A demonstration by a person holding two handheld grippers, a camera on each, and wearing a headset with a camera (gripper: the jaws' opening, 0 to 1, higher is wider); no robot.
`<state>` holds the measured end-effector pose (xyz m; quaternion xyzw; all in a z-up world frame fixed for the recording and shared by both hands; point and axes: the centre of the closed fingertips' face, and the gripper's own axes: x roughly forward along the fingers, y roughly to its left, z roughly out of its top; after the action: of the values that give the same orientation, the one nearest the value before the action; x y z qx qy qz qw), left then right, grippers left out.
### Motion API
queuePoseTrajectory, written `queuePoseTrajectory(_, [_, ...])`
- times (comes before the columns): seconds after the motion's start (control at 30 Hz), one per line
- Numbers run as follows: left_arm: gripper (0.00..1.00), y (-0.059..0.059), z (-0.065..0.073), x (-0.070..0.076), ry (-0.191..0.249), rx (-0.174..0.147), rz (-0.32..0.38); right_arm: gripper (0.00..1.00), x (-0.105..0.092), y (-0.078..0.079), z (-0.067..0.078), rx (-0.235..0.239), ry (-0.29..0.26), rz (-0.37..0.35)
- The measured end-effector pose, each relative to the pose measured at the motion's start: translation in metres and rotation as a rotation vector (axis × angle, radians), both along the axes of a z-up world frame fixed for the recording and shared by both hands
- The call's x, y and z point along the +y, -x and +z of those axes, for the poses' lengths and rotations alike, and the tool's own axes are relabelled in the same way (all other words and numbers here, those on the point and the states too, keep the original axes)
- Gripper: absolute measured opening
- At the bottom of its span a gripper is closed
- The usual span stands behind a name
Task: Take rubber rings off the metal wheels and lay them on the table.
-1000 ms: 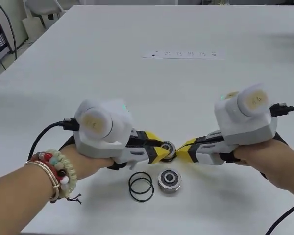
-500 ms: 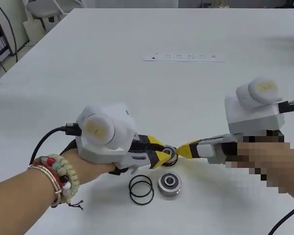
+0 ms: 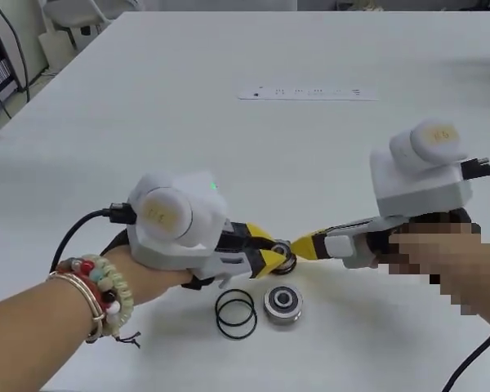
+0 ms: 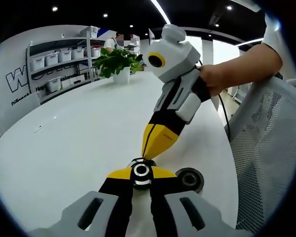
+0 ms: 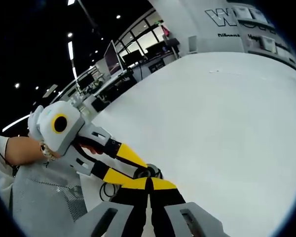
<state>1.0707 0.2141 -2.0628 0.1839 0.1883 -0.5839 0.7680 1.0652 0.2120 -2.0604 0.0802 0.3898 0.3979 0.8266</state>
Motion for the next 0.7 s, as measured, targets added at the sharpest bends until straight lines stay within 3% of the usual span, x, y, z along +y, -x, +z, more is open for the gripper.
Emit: queuePoseTrajectory(0.7, [0.08, 0.0007, -0.0003, -0.0010, 0.023, 0.007, 0.007, 0.00, 0.0030, 0.0003, 0.0011, -0.038, 0.017, 0.042])
